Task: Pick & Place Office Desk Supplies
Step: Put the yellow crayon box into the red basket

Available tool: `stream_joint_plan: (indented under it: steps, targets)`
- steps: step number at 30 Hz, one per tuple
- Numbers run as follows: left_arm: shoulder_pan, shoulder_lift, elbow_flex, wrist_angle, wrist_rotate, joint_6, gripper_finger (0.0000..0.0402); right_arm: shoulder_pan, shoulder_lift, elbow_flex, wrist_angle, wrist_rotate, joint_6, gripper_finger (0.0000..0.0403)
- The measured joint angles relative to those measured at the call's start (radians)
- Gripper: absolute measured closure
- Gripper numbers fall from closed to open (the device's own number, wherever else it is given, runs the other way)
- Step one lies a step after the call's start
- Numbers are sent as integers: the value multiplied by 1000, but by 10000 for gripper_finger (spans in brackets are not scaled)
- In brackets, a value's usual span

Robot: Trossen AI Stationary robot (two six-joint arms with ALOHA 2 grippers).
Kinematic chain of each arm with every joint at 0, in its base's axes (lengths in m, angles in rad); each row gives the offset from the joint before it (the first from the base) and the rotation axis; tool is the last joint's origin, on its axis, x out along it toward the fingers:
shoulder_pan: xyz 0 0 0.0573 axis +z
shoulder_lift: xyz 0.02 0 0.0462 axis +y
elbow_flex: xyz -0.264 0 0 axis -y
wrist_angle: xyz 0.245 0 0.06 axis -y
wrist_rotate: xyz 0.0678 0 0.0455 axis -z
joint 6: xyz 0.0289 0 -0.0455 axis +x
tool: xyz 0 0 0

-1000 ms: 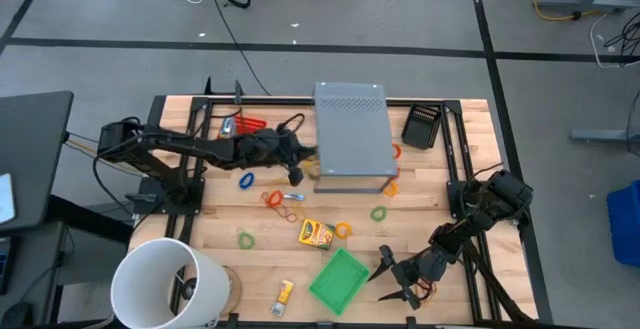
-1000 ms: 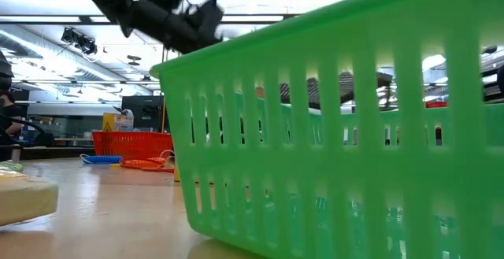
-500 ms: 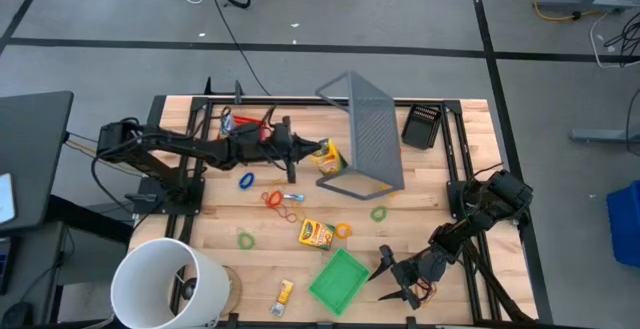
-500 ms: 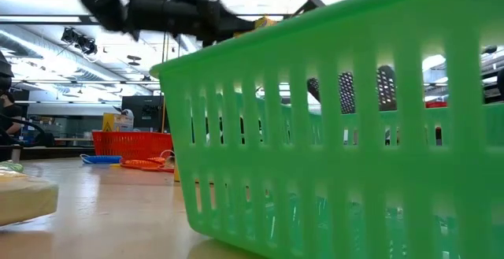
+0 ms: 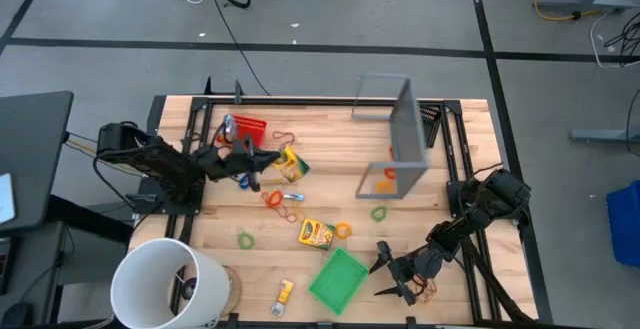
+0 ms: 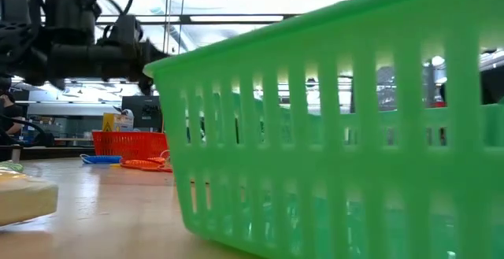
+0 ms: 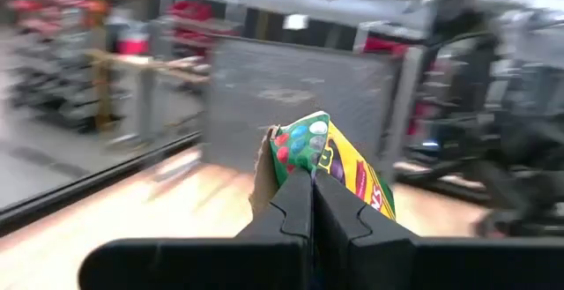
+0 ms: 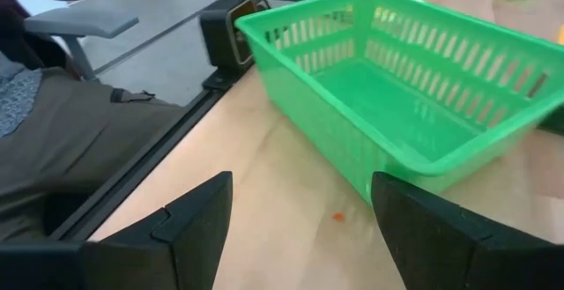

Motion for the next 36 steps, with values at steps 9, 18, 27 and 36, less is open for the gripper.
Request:
stream_joint_plan:
  steps: [9,18,27,36]
  targets:
    - [47,3,-27,-45,-78,-7,399,-35,0,0,-2,-29,-3,124]
    - [44,3,-28,-42,-188,12,400,-36,0,0,-27,-29,0,124]
    - [26,3,-28,-55,-486,-8,400,-36,0,0,-32,-29,0,124]
    - [-42,3,3,-52,-826,87,400,-36,0,0,-33,-29,-7,124]
